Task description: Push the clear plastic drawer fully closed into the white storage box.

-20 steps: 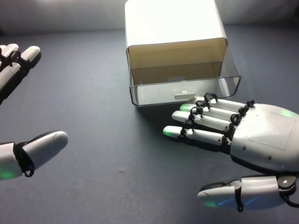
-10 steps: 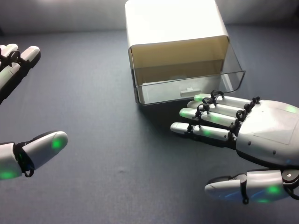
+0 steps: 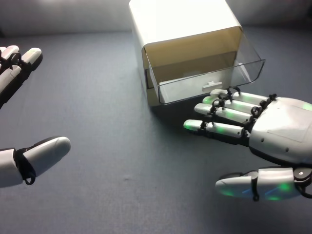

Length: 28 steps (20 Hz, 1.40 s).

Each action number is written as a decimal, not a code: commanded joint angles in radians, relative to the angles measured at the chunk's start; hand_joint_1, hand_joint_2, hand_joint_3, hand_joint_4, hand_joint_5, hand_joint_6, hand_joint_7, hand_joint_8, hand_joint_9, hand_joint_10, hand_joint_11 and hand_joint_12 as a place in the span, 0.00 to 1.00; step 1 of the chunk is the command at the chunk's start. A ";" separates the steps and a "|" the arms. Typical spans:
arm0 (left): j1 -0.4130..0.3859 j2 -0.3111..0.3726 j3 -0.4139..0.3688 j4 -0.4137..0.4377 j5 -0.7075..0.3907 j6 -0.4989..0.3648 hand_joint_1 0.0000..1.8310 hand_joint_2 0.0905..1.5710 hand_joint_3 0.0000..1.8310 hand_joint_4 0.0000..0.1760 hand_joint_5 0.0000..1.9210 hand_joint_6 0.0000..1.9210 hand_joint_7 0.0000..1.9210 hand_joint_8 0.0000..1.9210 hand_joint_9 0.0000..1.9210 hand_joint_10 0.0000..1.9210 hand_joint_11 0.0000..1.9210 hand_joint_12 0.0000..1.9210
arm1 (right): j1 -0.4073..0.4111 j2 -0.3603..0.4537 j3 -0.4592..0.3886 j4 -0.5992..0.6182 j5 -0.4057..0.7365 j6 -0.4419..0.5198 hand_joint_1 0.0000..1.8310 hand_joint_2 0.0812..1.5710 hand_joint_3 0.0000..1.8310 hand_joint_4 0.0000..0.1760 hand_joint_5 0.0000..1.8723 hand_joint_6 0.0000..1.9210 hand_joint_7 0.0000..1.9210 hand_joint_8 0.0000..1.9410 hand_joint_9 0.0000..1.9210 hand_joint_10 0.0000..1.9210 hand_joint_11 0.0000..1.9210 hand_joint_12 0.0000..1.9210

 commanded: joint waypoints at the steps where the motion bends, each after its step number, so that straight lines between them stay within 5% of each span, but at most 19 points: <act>1: -0.003 0.002 0.007 0.009 -0.124 -0.007 0.00 0.36 0.27 1.00 0.00 0.00 0.00 0.00 0.00 0.00 0.00 0.00 | 0.017 -0.003 0.002 0.008 0.126 -0.004 0.00 0.74 0.00 0.38 0.05 0.01 0.00 0.00 0.00 0.00 0.00 0.00; 3: -0.003 0.001 0.008 0.009 -0.124 -0.007 0.00 0.36 0.27 1.00 0.00 0.00 0.00 0.00 0.00 0.00 0.00 0.00 | 0.022 -0.007 0.002 0.008 0.126 -0.007 0.00 0.74 0.00 0.46 0.04 0.00 0.00 0.00 0.00 0.00 0.00 0.00; 5: -0.003 0.001 0.008 0.009 -0.124 -0.007 0.00 0.36 0.27 1.00 0.00 0.00 0.00 0.00 0.00 0.00 0.00 0.00 | 0.031 -0.013 0.002 0.006 0.129 -0.011 0.01 0.74 0.00 0.35 0.05 0.01 0.00 0.00 0.00 0.00 0.00 0.00; 9: -0.003 0.000 0.009 0.009 -0.124 -0.007 0.00 0.36 0.27 1.00 0.00 0.00 0.00 0.00 0.00 0.00 0.00 0.00 | 0.044 -0.032 0.005 0.004 0.140 -0.014 0.01 0.73 0.00 0.49 0.04 0.00 0.00 0.00 0.00 0.00 0.00 0.00; 13: -0.003 -0.001 0.009 0.009 -0.124 -0.010 0.00 0.36 0.27 1.00 0.00 0.00 0.00 0.00 0.00 0.00 0.00 0.00 | 0.050 -0.034 0.006 0.007 0.147 -0.018 0.00 0.72 0.00 0.75 0.01 0.00 0.00 0.00 0.00 0.00 0.00 0.00; 15: -0.003 -0.001 0.010 0.009 -0.124 -0.010 0.00 0.36 0.27 1.00 0.00 0.00 0.00 0.00 0.00 0.00 0.00 0.00 | 0.055 -0.041 0.012 0.007 0.147 -0.019 0.00 0.73 0.00 0.76 0.00 0.00 0.00 0.00 0.00 0.00 0.00 0.00; 20: -0.003 -0.001 0.010 0.009 -0.124 -0.011 0.00 0.36 0.27 1.00 0.00 0.00 0.00 0.00 0.00 0.00 0.00 0.00 | 0.067 -0.052 0.033 0.025 0.141 -0.029 0.00 0.73 0.00 0.47 0.03 0.01 0.00 0.00 0.00 0.00 0.00 0.00; 21: -0.003 -0.001 0.011 0.009 -0.124 -0.011 0.00 0.36 0.27 1.00 0.00 0.00 0.00 0.00 0.00 0.00 0.00 0.00 | 0.071 -0.054 0.035 0.027 0.139 -0.035 0.00 0.73 0.00 0.51 0.03 0.01 0.00 0.00 0.00 0.00 0.00 0.00; 23: -0.003 -0.001 0.011 0.009 -0.124 -0.011 0.00 0.36 0.27 1.00 0.00 0.00 0.00 0.00 0.00 0.00 0.00 0.00 | 0.086 -0.061 0.046 0.034 0.134 -0.048 0.00 0.73 0.00 0.76 0.01 0.00 0.00 0.00 0.00 0.00 0.00 0.00; 25: -0.003 0.000 0.011 0.009 -0.124 -0.012 0.00 0.36 0.27 1.00 0.00 0.00 0.00 0.00 0.00 0.00 0.00 0.00 | 0.094 -0.069 0.058 0.040 0.126 -0.048 0.00 0.74 0.00 0.65 0.02 0.00 0.00 0.00 0.00 0.00 0.00 0.00; 28: -0.003 0.000 0.012 0.010 -0.124 -0.013 0.00 0.36 0.27 1.00 0.00 0.00 0.00 0.00 0.00 0.00 0.00 0.00 | 0.101 -0.074 0.068 0.056 0.124 -0.060 0.00 0.75 0.00 0.66 0.00 0.00 0.00 0.00 0.00 0.00 0.00 0.00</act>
